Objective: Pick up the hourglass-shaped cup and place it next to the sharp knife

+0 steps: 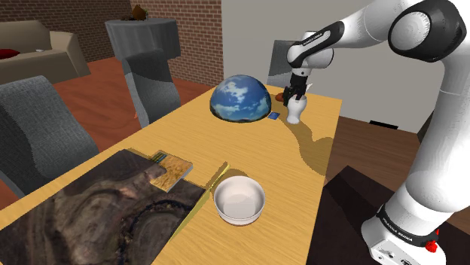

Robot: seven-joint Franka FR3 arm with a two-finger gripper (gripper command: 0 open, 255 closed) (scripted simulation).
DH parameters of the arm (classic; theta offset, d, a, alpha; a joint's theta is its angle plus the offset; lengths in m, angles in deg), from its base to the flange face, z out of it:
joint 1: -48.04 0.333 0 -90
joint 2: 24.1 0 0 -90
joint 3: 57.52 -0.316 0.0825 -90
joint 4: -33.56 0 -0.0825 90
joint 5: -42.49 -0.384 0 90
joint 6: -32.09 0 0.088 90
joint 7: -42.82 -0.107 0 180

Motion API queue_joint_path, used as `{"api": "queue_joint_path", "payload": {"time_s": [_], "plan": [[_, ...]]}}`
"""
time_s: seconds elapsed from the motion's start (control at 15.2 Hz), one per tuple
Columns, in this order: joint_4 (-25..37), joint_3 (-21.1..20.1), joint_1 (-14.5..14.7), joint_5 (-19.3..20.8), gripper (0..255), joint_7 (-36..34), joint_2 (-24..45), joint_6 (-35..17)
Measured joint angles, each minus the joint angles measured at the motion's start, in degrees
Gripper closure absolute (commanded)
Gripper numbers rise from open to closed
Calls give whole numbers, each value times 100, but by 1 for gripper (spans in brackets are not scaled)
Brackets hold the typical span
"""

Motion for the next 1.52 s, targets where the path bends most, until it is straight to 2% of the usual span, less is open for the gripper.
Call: {"api": "queue_joint_path", "payload": {"time_s": [0.2,0.26,0.92,1.52], "plan": [[-2,-1,1,-1,0,0,3,-6],[-2,-1,1,-1,255,0,3,-6],[9,-2,1,-2,255,1,-6,-3],[277,33,24,128,255,-127,-263,522]]}}
